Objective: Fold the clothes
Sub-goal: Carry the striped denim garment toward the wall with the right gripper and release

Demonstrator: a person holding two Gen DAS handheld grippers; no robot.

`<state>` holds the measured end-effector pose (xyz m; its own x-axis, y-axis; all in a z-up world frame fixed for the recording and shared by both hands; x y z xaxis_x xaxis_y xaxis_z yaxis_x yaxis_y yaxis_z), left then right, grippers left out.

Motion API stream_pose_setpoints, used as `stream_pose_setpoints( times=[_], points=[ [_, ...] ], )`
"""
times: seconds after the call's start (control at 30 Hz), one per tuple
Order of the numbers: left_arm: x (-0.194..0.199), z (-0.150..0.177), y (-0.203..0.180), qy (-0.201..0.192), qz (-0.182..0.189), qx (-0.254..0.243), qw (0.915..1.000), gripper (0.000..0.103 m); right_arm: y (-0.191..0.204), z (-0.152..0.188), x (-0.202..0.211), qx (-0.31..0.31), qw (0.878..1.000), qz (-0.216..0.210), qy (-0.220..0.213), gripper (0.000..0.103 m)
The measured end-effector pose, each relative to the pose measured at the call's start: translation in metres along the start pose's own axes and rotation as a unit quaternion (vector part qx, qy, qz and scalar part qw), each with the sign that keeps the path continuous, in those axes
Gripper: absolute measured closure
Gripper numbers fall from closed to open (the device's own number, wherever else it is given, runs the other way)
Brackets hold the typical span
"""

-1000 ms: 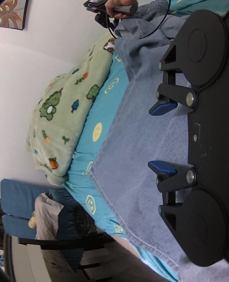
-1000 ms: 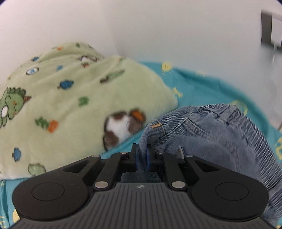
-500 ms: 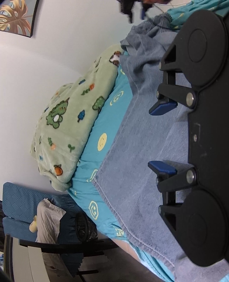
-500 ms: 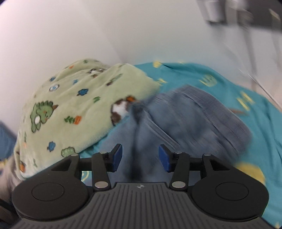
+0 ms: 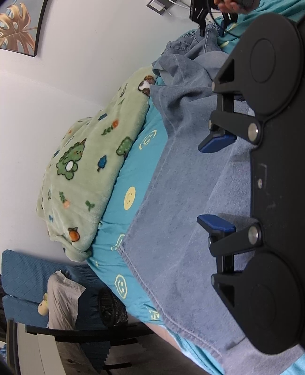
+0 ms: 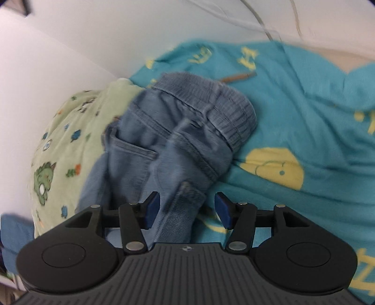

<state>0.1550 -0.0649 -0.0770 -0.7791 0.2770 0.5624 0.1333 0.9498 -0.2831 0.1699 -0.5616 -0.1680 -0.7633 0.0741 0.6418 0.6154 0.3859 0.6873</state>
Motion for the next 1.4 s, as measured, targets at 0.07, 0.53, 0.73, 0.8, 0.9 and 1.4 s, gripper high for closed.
stream_pose_setpoints(
  times=[0.07, 0.53, 0.73, 0.8, 0.9, 1.4],
  points=[
    [-0.006, 0.001, -0.001, 0.005, -0.003, -0.003, 1.0, 0.048, -0.005, 0.0, -0.011, -0.031, 0.999, -0.01, -0.004, 0.047],
    [-0.003, -0.005, 0.011, -0.004, -0.006, 0.03, 0.9995, 0.048, 0.063, -0.004, 0.087, 0.07, 0.982, -0.028, -0.175, 0.086],
    [0.008, -0.012, 0.024, -0.009, 0.004, 0.065, 0.9978, 0.048, 0.034, -0.023, 0.16, 0.053, 0.967, 0.023, -0.25, 0.087],
    [0.01, -0.012, 0.025, -0.008, 0.007, 0.073, 0.9973, 0.048, 0.006, -0.03, 0.179, 0.032, 0.964, 0.048, -0.261, 0.087],
    [0.01, -0.013, 0.024, -0.005, 0.014, 0.078, 0.9968, 0.048, -0.04, -0.027, 0.186, 0.004, 0.973, 0.077, -0.22, 0.087],
    [0.011, -0.005, 0.016, 0.004, 0.013, 0.066, 0.9977, 0.048, -0.12, -0.018, 0.203, -0.146, 0.963, 0.043, -0.222, 0.044]
  ],
)
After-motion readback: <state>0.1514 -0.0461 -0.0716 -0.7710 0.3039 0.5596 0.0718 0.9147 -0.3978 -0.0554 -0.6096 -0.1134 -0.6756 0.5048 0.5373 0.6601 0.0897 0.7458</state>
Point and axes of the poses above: each gripper's, at about its wrist camera, not at the fingertips, and x roughly against the way its jaws point, y to its left, z to its underside, the point moved 3 cm from there along -x, roughly the way its jaws point, and after that the axes turned 2 degrees about x, right-handed, at the moved point
